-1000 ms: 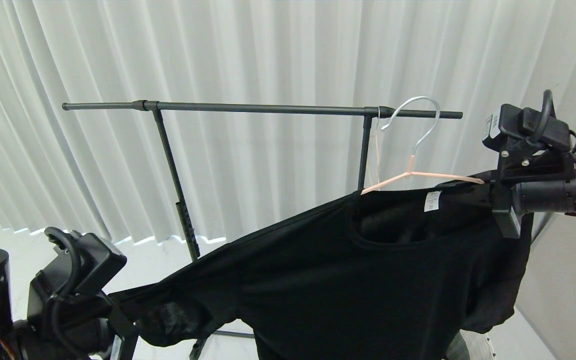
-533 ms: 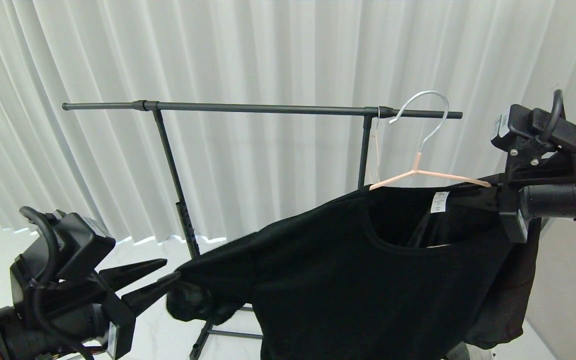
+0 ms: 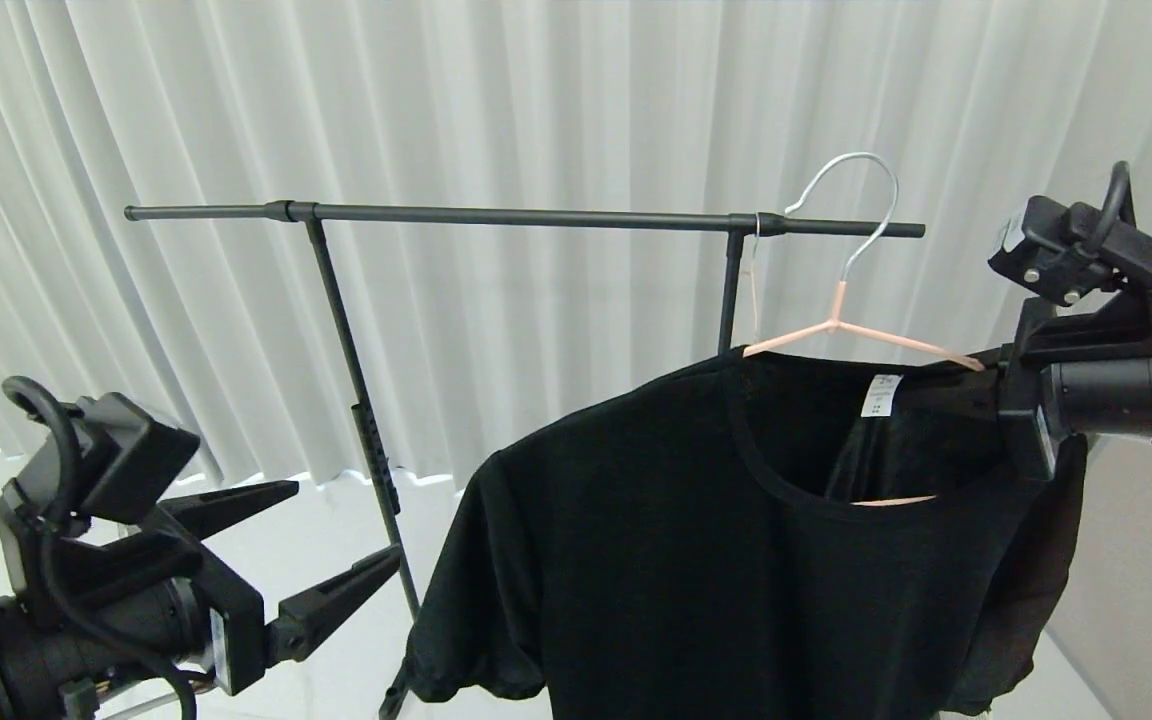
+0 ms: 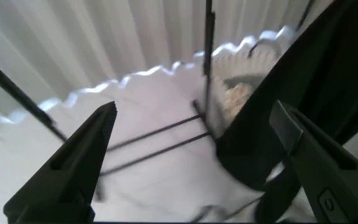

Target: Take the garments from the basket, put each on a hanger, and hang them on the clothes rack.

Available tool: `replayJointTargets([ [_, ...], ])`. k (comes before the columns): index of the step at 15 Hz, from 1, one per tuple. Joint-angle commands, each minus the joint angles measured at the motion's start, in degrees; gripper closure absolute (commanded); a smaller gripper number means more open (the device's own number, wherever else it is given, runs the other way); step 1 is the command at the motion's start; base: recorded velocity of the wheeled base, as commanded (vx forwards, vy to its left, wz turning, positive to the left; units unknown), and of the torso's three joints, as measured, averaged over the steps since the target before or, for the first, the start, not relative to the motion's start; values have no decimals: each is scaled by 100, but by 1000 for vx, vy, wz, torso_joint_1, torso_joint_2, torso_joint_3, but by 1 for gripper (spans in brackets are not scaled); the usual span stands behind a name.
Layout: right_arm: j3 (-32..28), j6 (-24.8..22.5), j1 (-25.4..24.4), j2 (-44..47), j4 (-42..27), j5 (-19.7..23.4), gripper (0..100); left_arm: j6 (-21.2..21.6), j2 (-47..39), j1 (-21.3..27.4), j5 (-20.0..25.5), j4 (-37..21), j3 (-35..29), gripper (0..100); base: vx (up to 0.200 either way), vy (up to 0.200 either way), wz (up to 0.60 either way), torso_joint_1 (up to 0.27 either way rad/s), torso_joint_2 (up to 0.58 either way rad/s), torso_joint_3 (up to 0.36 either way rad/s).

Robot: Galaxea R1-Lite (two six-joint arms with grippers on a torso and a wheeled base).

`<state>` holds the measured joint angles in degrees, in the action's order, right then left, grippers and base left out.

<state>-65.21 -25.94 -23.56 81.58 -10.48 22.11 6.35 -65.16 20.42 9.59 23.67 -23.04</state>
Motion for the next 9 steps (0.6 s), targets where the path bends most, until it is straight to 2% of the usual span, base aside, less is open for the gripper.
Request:
replayJointTargets([
  [1, 17, 230, -43, -72, -24, -269, 100, -679, 56, -12, -116, 6, -289, 0, 0, 0, 0, 0, 0, 0],
  [2, 26, 450, -140, -81, -50, -647, 100, -767, 38, -12, -300, 6, -324, 0, 0, 0, 0, 0, 0, 0],
  [3, 17, 907, -333, -54, -50, -1183, 100, -758, 12, -12, -555, 6, -306, 0, 0, 0, 0, 0, 0, 0],
  [6, -18, 2137, -922, 350, -50, -2317, 100, -679, -76, -3, -1082, 6, -350, 0, 0, 0, 0, 0, 0, 0],
  [9, -53, 3122, -1449, 657, -15, -3266, 100, -169, -181, -3, -2049, 6, -368, 0, 0, 0, 0, 0, 0, 0],
])
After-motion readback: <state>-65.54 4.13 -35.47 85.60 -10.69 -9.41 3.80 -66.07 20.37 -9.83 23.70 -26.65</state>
